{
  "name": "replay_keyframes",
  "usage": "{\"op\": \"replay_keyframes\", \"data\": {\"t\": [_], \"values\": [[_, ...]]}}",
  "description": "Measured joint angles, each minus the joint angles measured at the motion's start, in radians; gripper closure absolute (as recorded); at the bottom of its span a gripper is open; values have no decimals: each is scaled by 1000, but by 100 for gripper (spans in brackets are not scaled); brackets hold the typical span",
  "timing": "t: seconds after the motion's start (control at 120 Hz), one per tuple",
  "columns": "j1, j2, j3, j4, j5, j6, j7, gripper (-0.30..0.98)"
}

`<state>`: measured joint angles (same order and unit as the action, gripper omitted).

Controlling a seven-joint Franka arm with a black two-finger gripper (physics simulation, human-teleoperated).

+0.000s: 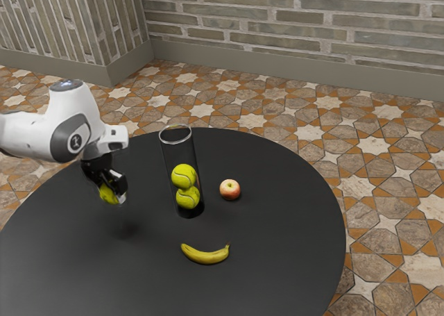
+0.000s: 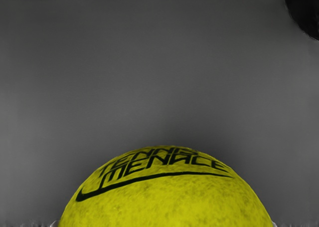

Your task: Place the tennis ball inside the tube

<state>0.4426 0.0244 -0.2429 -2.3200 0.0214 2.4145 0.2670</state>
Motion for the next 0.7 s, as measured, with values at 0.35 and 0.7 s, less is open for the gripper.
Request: {"op": "replay_keyframes", "data": {"t": [0.35,0.7], "values": [[-19,-153,-102,238,-88,-336,-5,29],[-35,-93,-186,448,-105,-491,-5,28]]}}
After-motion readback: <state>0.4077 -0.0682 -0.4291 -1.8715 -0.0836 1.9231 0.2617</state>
